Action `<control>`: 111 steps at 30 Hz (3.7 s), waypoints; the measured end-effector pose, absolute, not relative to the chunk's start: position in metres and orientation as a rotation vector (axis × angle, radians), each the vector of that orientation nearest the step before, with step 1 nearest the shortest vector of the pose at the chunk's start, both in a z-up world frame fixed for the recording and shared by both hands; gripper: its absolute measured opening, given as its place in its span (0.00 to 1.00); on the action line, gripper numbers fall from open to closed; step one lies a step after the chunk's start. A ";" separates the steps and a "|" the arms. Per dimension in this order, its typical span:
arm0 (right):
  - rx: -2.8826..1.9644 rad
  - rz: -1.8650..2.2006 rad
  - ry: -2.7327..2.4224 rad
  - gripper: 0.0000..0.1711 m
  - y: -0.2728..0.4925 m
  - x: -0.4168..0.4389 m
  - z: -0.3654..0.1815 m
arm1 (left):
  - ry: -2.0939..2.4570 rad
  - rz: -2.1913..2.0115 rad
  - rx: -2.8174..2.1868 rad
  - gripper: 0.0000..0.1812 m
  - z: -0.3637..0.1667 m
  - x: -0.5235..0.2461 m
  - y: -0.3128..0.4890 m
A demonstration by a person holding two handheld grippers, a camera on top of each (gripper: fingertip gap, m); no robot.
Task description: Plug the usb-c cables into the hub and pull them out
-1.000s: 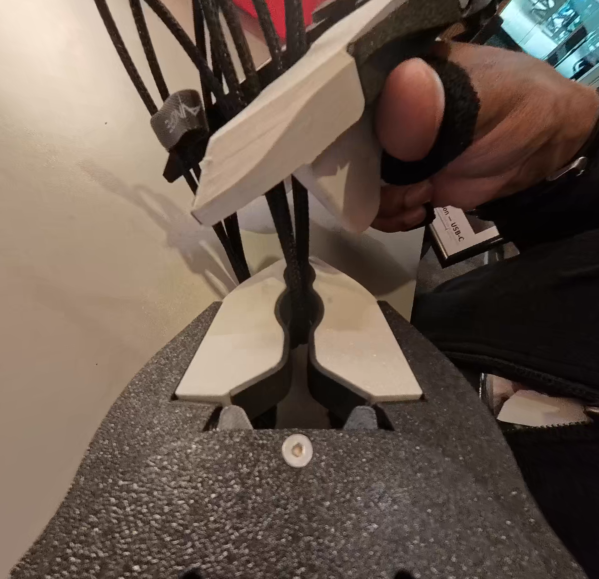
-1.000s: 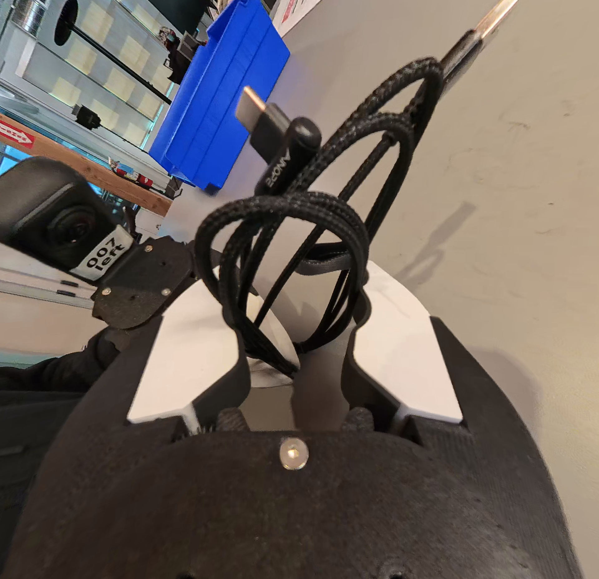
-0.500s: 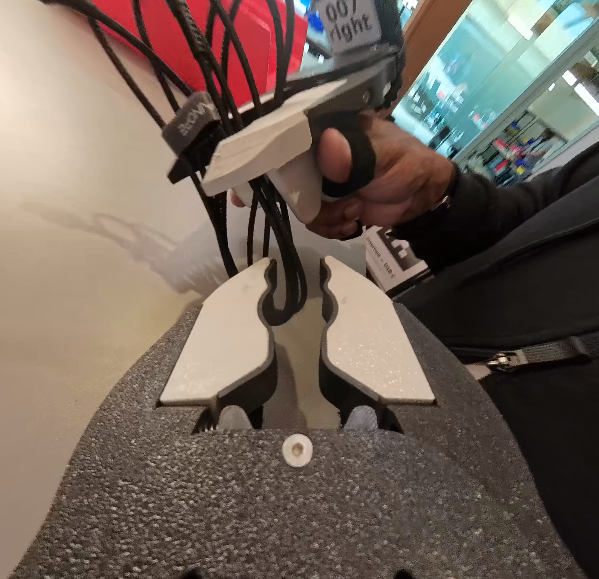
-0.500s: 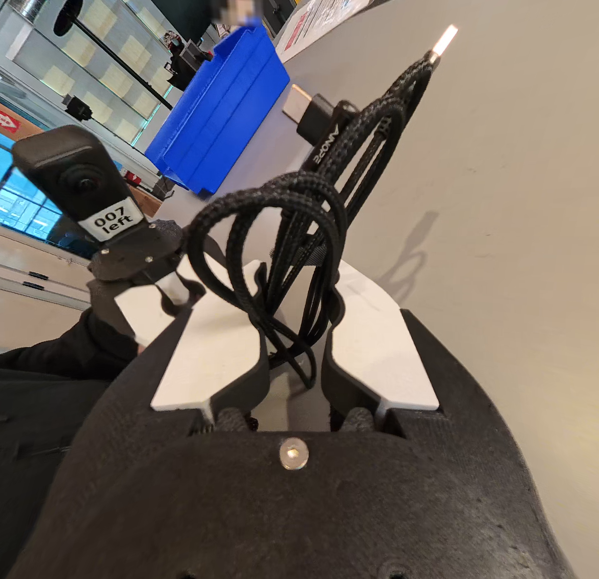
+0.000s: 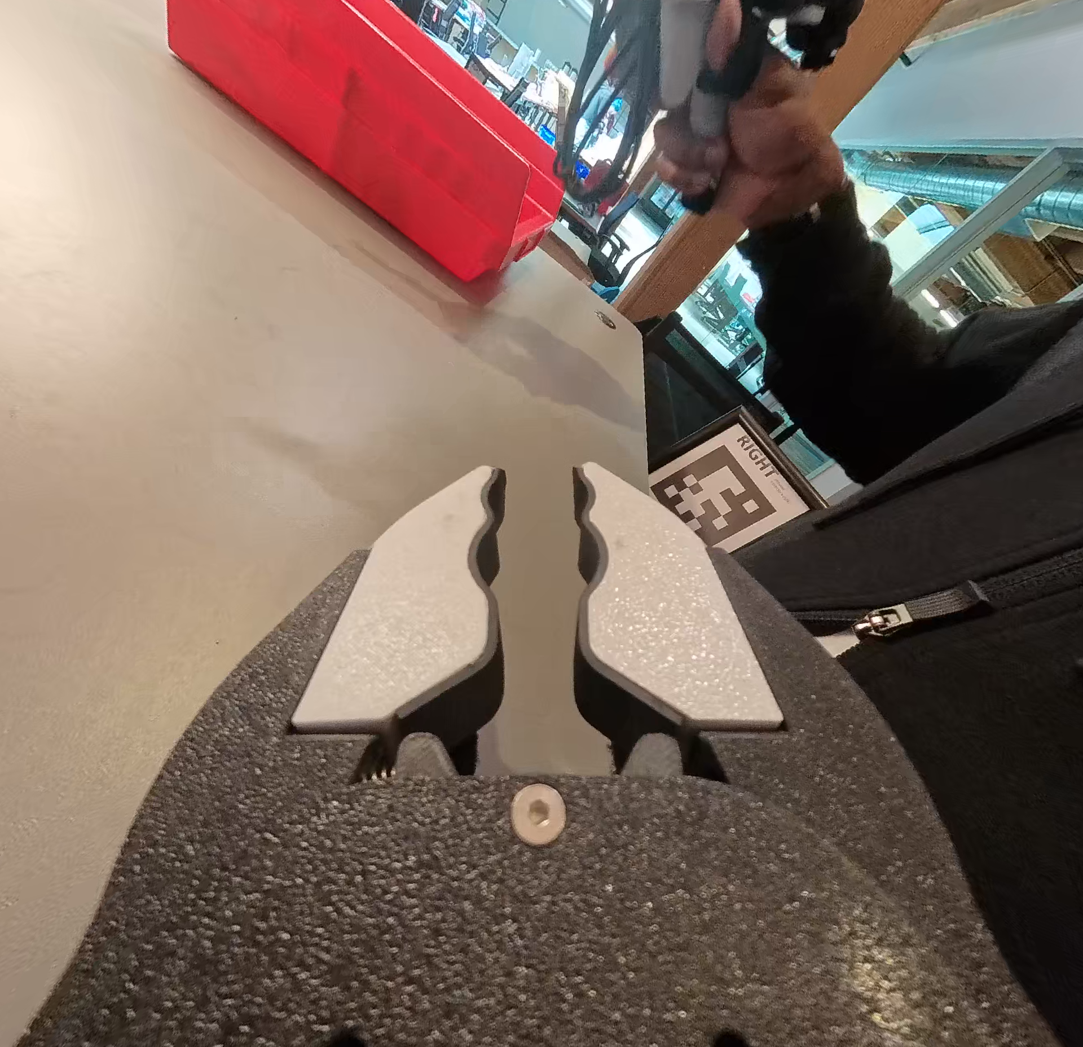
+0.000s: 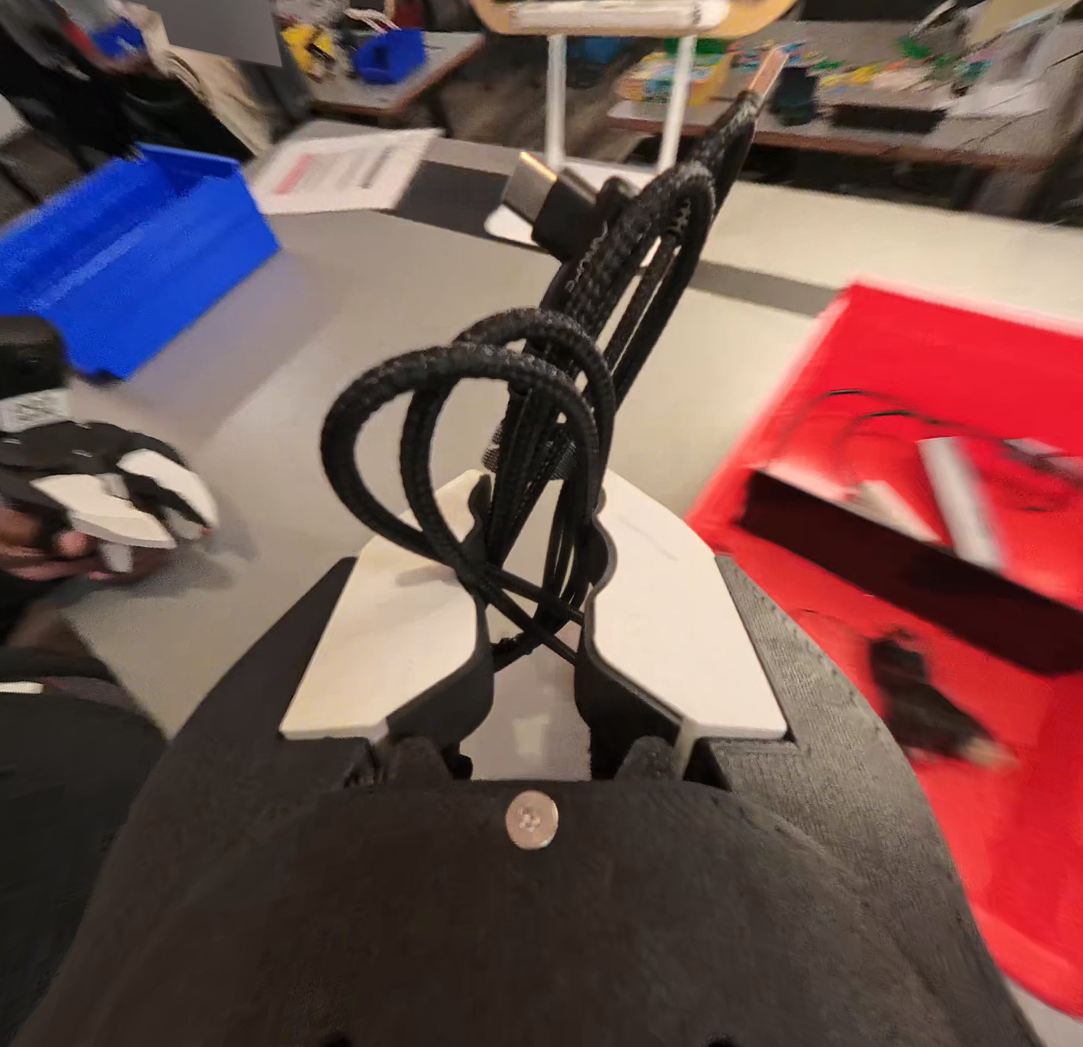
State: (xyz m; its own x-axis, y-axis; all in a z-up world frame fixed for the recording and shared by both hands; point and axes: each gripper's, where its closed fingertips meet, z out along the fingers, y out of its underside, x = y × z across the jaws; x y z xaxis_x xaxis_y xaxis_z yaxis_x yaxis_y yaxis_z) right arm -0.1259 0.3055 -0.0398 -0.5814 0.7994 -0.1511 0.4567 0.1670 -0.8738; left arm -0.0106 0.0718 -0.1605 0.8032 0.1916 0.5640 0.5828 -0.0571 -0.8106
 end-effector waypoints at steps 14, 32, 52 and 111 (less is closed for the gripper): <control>-0.296 0.031 -2.695 0.14 0.452 -0.174 -0.172 | -0.656 -0.344 -1.640 0.12 -0.165 -0.015 0.073; -0.507 0.456 -2.840 0.39 0.435 -0.169 -0.183 | -0.728 -0.335 -1.624 0.12 -0.168 -0.024 0.070; -0.794 0.940 -2.356 0.36 0.384 -0.089 -0.151 | -0.849 -0.075 -1.575 0.12 -0.165 -0.046 0.044; -1.012 1.159 -2.102 0.03 0.269 -0.141 -0.169 | -0.700 0.433 -1.940 0.08 -0.169 -0.015 -0.182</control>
